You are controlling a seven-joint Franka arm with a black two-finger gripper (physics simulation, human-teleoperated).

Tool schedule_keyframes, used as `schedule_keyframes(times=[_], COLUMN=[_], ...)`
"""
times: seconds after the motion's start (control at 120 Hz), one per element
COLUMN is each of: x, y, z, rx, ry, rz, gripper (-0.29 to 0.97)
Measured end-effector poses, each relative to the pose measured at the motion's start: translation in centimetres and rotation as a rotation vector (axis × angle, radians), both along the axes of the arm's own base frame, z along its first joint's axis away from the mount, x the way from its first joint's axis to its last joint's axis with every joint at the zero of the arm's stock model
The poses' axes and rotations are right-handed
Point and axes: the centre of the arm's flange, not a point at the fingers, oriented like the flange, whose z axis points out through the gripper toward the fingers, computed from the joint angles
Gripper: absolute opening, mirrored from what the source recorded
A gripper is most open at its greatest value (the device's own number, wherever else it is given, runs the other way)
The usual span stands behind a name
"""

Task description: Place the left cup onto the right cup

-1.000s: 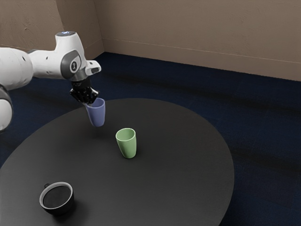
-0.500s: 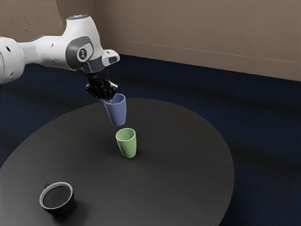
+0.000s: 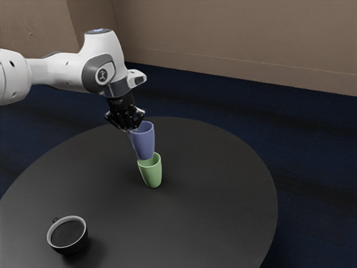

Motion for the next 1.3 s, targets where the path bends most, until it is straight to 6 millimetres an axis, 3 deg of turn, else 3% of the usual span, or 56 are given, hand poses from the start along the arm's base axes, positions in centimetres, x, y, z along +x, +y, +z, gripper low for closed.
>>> schedule_keyframes(times=[0.425,0.692,0.875,1.058,1.3], x=[0.9,0.4,0.2,-0.2,-1.5], y=[0.0,0.0,-0.1,-0.2,-2.1], z=[-1.9,-3.3,-3.0,-0.5,5.6], rx=[-0.007,-0.013,-0.013,-0.005,0.014], ry=[-0.008,0.015,0.011,-0.024,-0.093], rz=[0.071,0.099,0.104,0.098,0.041], gripper=[-0.11,-0.11,0.28,0.51,0.63])
